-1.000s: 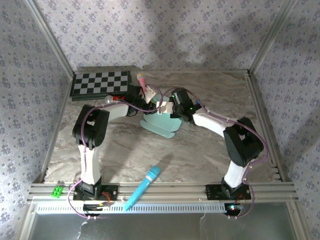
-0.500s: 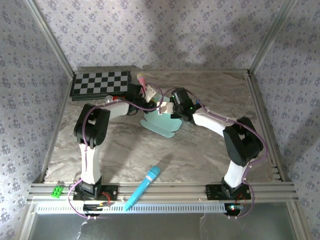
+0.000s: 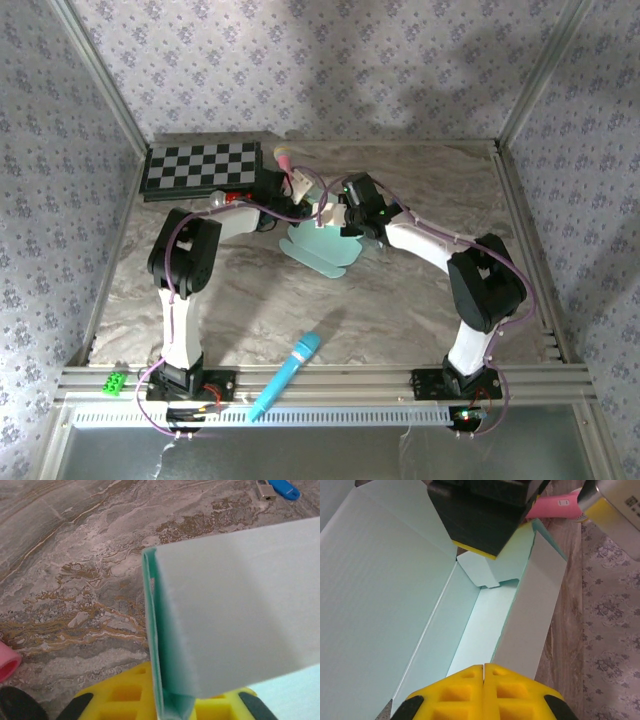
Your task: Fold the paper box
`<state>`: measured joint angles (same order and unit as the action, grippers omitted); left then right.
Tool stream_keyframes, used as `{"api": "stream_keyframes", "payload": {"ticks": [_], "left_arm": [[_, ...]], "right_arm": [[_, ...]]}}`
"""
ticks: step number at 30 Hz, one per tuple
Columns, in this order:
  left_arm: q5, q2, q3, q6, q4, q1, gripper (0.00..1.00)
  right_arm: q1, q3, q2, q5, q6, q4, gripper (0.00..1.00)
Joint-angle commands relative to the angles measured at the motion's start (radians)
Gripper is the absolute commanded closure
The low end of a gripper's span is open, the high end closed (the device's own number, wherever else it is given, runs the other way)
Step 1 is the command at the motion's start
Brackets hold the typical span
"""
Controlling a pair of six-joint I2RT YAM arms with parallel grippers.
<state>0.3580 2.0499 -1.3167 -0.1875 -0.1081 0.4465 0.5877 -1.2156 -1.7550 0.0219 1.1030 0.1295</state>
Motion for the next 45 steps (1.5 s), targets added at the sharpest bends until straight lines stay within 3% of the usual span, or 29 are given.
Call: {"api": "stream_keyframes", "payload": {"ticks": [1,3,11,15,18,22,28,37,45], "left_arm": [[0.043,-0.032,-0.010,0.006,-0.003,0.042,0.94],[0.018,-0.044,-0.009,-0.009,0.023,0.056,0.99],[-0.125,-0.101,0.000,0.036,0.130,0.101,1.00],[-0.192,-0.110,-0.004,0.086,0.146,0.101,1.00],[-0.211,-0.111,-0.004,0.094,0.150,0.100,1.00],[-0.229,-0.118,-0.006,0.096,0.162,0.099,1.00],[-0.238,-0.128,-0.013,0.081,0.199,0.096,1.00],[-0.242,-0.134,0.000,0.086,0.196,0.091,1.00],[-0.258,-0.131,0.000,0.098,0.192,0.090,1.00]], "right_arm": [[0.008,-0.031,-0.031,-0.055,-0.020,0.070,1.00],[0.008,-0.040,-0.028,-0.057,-0.039,0.079,1.00],[0.011,-0.036,0.009,-0.057,-0.137,0.056,1.00],[0.009,-0.021,0.045,-0.028,-0.205,0.012,0.79],[0.004,-0.002,0.092,-0.014,-0.257,-0.025,0.57],[-0.022,0.014,0.165,-0.017,-0.378,-0.032,0.48],[-0.159,0.119,0.291,-0.080,-0.548,-0.052,0.46],[-0.369,0.254,0.313,0.006,-0.655,0.014,0.56],[-0.346,0.335,0.265,-0.101,-0.630,0.070,0.59]]}}
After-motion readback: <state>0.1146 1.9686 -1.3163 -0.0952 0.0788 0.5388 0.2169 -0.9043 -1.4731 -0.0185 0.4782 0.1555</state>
